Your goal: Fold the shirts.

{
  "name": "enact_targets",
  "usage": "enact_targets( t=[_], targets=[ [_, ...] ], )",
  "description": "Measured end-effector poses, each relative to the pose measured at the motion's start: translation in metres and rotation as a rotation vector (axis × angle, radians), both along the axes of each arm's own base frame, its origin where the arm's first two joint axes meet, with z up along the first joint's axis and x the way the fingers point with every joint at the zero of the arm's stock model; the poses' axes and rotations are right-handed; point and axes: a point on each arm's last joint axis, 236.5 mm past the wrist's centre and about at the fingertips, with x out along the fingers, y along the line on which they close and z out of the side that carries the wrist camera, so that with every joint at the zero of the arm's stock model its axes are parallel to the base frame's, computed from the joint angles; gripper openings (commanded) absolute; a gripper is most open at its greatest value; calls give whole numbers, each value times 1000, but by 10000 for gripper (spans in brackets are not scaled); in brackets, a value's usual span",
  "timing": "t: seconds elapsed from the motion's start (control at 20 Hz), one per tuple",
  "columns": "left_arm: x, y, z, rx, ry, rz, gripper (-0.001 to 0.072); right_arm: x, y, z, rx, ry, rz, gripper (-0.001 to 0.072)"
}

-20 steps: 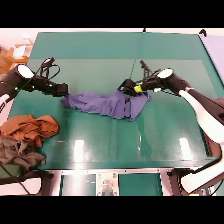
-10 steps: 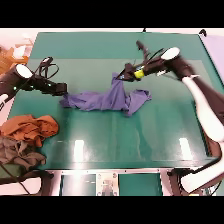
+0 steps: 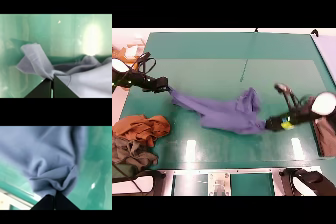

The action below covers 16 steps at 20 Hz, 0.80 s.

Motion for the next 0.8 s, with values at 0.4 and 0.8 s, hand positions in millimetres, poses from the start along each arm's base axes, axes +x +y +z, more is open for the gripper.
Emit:
enact_targets(
  t=[0.4,0.8],
  targets=[
    [8,-11,31,-67,-33,-11,22,30,-107,-38,-112,-88,-491,14],
    [25,-57,253,-234,-471,-144,22,148,-104,220,195,-760,-489,14]
  ],
)
